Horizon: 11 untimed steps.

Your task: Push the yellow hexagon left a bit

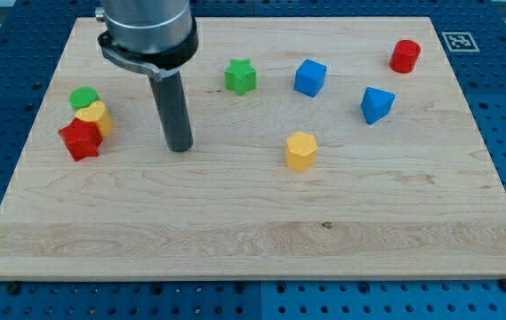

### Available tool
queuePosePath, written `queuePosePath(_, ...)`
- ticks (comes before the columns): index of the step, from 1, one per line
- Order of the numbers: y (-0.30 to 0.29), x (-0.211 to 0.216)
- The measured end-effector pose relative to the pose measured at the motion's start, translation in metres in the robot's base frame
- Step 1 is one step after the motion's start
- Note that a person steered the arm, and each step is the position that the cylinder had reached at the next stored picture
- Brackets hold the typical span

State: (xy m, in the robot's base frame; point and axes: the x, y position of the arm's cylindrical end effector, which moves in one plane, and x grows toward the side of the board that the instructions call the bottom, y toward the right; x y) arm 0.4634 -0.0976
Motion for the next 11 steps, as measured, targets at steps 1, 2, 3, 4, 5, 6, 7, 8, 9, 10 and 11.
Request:
queuePosePath(1,0.000,0.002)
queuePosePath(2,0.000,0.002)
queuePosePath(3,0.039,0.037)
queuePosePath(4,0.101,0.084)
queuePosePath(5,0.181,0.086)
queuePosePath(6,0.241,0.070)
queuePosePath(7,0.244,0.037)
queuePosePath(8,0.159,0.022)
queuePosePath(9,0.051,0.015)
queuePosePath(10,0.077,0.030)
queuePosePath(11,0.145,0.035)
